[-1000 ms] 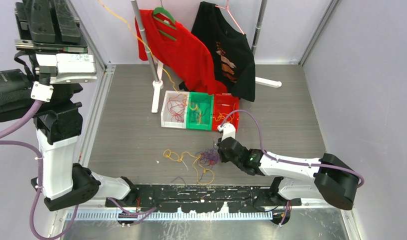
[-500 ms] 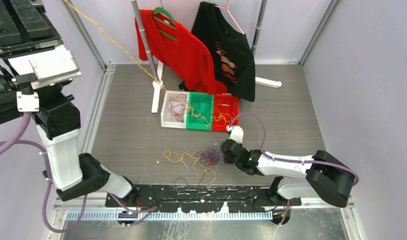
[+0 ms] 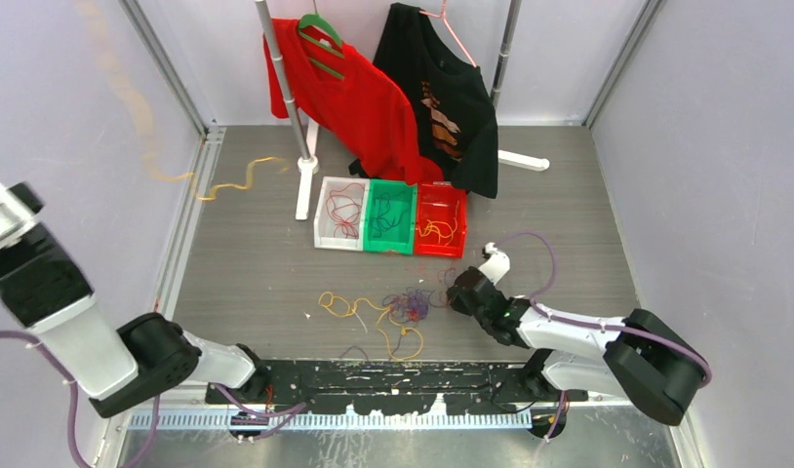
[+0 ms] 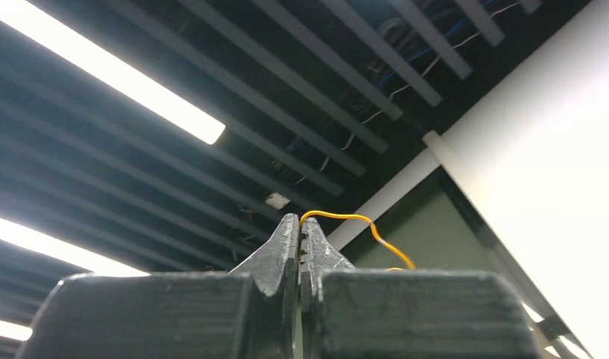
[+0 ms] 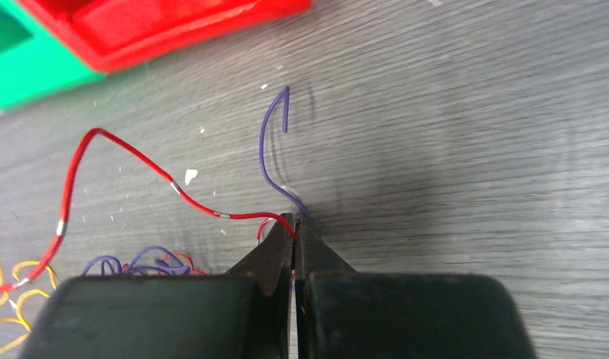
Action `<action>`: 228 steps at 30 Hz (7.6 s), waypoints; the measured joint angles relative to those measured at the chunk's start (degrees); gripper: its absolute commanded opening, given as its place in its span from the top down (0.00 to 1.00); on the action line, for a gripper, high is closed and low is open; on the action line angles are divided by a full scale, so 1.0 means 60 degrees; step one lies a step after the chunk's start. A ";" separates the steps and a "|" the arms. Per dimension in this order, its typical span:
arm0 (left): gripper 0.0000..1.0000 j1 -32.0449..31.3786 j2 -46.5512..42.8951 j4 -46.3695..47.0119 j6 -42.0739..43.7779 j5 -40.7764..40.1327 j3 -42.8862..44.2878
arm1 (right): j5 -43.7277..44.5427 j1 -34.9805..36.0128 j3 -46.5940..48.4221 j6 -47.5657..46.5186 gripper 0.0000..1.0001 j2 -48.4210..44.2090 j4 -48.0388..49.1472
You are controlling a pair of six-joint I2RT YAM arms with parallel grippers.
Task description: Untangle the cables
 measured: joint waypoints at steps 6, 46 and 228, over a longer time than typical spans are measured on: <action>1.00 0.0000 -0.1217 -0.0091 -0.0029 -0.0670 -0.0885 | -0.0379 -0.0514 -0.0302 0.0386 0.99 -0.0608 -0.0160; 1.00 -0.0947 -0.2572 -0.6368 -0.1810 -0.0725 -0.8528 | -0.5122 0.0423 0.2331 -0.5202 0.20 -0.4175 -0.1286; 1.00 -0.0033 -0.1013 -1.4229 -0.9049 0.3825 -0.9796 | -1.3744 -0.2291 0.9541 -0.2648 0.36 0.0707 -0.1719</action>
